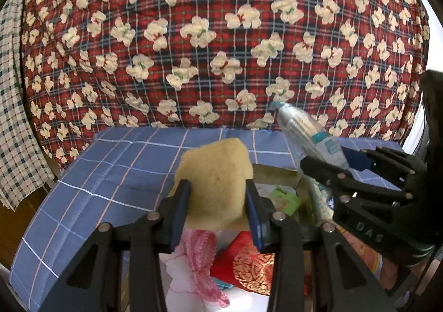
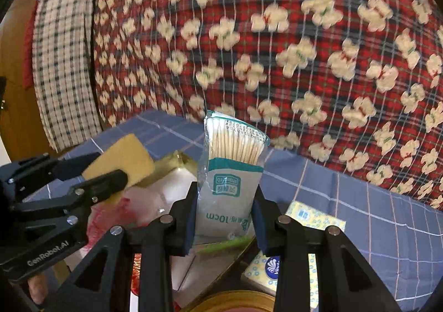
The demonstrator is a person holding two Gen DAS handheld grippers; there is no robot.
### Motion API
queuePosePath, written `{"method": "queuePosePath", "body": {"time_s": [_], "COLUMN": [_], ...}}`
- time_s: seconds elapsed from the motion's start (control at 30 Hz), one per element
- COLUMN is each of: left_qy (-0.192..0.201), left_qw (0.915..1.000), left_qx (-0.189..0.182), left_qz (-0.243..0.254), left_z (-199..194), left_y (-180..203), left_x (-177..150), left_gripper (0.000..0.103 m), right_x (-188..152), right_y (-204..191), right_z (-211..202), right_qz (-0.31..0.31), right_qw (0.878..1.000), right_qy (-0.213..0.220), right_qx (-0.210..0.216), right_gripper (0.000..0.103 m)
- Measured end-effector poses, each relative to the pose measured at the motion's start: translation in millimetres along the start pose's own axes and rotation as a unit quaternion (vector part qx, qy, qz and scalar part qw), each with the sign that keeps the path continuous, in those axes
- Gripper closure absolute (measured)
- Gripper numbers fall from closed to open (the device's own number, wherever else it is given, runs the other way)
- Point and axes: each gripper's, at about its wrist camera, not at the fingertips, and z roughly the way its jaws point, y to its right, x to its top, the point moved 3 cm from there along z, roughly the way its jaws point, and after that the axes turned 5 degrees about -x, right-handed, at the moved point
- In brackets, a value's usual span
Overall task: Organize soft objects
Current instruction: 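Carry the sponge and swab pack over the gold tray with both grippers, then open both grippers to drop the sponge and swab pack into the tray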
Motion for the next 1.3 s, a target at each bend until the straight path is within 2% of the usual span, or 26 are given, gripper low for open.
{"method": "queuePosePath", "body": {"time_s": [0.53, 0.9, 1.03, 1.1, 1.3], "left_qy": [-0.071, -0.095, -0.094, -0.092, -0.092], "left_qw": [0.9974, 0.9953, 0.9955, 0.9956, 0.9956], "left_qx": [-0.008, -0.012, -0.014, -0.011, -0.009], "left_qz": [0.011, 0.012, 0.010, 0.013, 0.011], "left_z": [40, 50, 48, 47, 44], "left_y": [-6, -10, -10, -10, -9], "left_x": [-12, -20, -21, -20, -19], "left_gripper": [0.065, 0.062, 0.058, 0.057, 0.055], "right_x": [-13, -20, -20, -21, -23], "right_y": [-11, -20, -20, -20, -16], "right_z": [49, 61, 60, 60, 55], "right_qz": [-0.026, -0.038, -0.035, -0.031, -0.021], "right_qw": [0.995, 0.993, 0.993, 0.993, 0.994], "right_qy": [-0.091, -0.115, -0.116, -0.114, -0.109], "right_qx": [-0.006, 0.000, 0.002, 0.006, 0.003], "right_gripper": [0.065, 0.065, 0.065, 0.063, 0.046]}}
